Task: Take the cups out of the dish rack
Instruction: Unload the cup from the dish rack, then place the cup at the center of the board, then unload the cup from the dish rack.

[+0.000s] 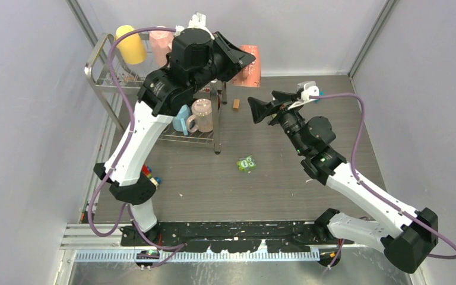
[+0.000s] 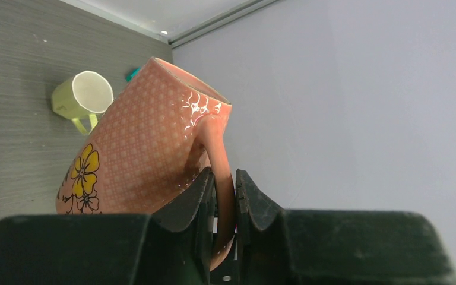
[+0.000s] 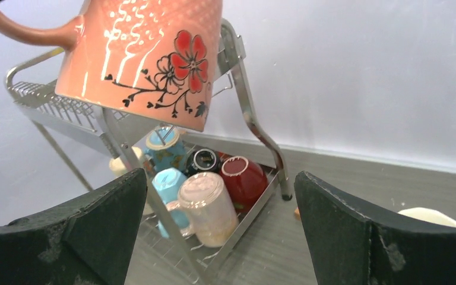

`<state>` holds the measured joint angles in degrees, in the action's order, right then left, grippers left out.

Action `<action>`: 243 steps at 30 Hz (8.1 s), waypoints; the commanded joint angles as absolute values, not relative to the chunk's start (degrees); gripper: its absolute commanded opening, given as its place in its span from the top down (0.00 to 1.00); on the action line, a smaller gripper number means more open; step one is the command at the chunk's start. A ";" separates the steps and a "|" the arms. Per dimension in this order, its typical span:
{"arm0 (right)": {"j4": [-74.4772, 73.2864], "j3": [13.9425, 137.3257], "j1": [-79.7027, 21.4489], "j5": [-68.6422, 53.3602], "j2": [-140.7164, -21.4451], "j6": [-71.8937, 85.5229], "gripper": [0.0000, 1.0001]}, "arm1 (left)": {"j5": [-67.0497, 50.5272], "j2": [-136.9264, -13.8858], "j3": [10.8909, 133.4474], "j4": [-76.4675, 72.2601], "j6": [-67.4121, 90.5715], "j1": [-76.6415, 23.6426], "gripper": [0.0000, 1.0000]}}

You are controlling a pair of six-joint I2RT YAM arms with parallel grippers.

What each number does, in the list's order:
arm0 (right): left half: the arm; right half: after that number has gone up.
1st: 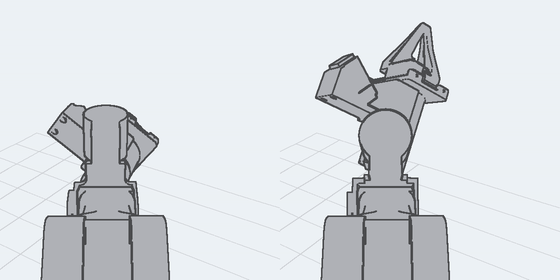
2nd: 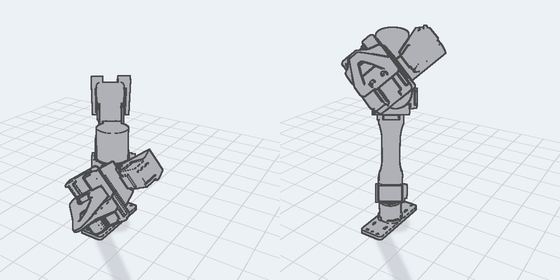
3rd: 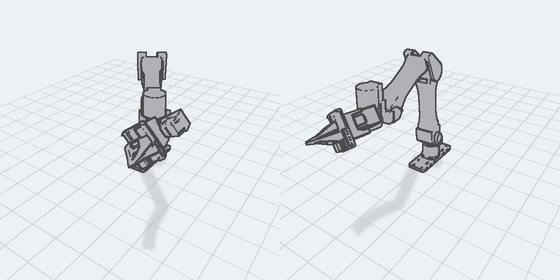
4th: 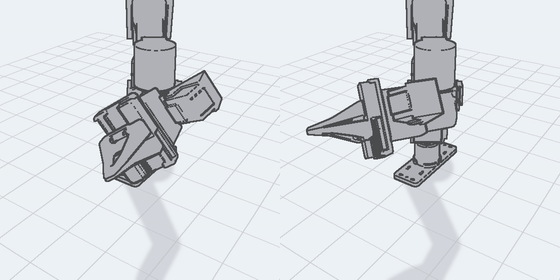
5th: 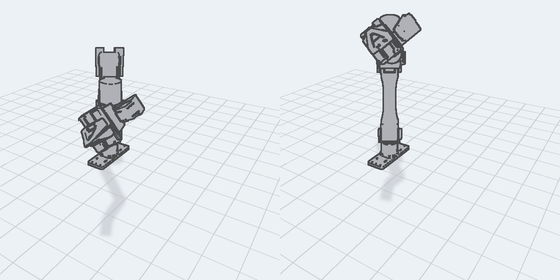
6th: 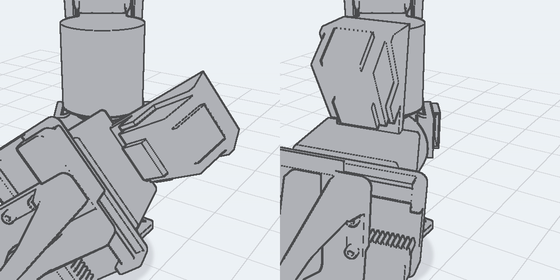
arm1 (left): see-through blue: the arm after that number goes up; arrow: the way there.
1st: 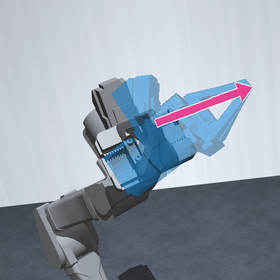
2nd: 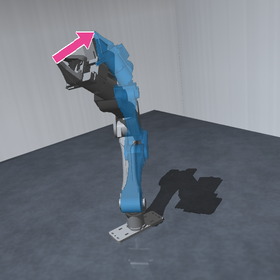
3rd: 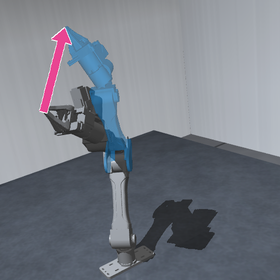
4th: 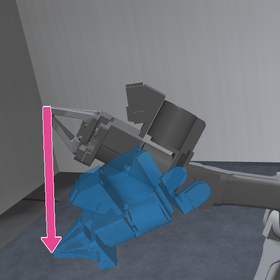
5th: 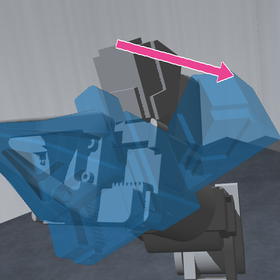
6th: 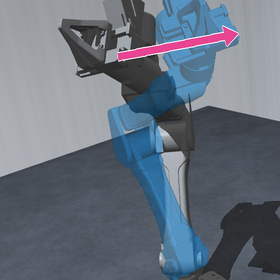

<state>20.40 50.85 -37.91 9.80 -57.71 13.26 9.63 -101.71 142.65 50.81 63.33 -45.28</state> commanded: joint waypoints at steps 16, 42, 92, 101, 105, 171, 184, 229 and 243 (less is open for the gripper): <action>55.66 42.96 -40.29 19.22 -59.78 -4.53 0.05 | 7.16 -102.02 144.49 39.51 68.66 -45.75 1.00; 79.06 48.81 -46.63 26.21 -73.68 -34.76 0.28 | 3.24 -99.17 139.84 38.52 73.41 -45.62 1.00; 63.36 53.32 -43.12 44.09 -70.12 -29.99 0.99 | 0.47 -100.51 143.12 38.85 60.71 -43.77 0.07; 31.79 63.42 -31.87 48.39 -68.19 -10.95 0.99 | -2.23 -94.17 132.97 36.51 50.31 -43.77 0.00; 10.54 71.33 -25.60 47.95 -68.73 1.61 0.99 | -4.31 -91.44 129.73 39.82 45.29 -43.85 0.00; -67.16 124.66 2.81 5.76 -127.37 34.30 0.62 | -11.12 -64.73 77.80 39.82 36.80 -49.31 0.00; -63.51 118.12 2.81 7.56 -114.75 33.99 0.24 | -9.58 -65.29 83.41 41.84 35.37 -49.31 0.00; -49.16 90.71 -11.09 2.15 -77.16 33.40 0.00 | 45.48 -104.58 149.38 55.32 14.64 -33.35 0.00; -48.18 89.43 -11.14 1.18 -77.50 33.22 0.00 | 46.13 -111.14 148.24 55.98 20.03 -27.64 0.06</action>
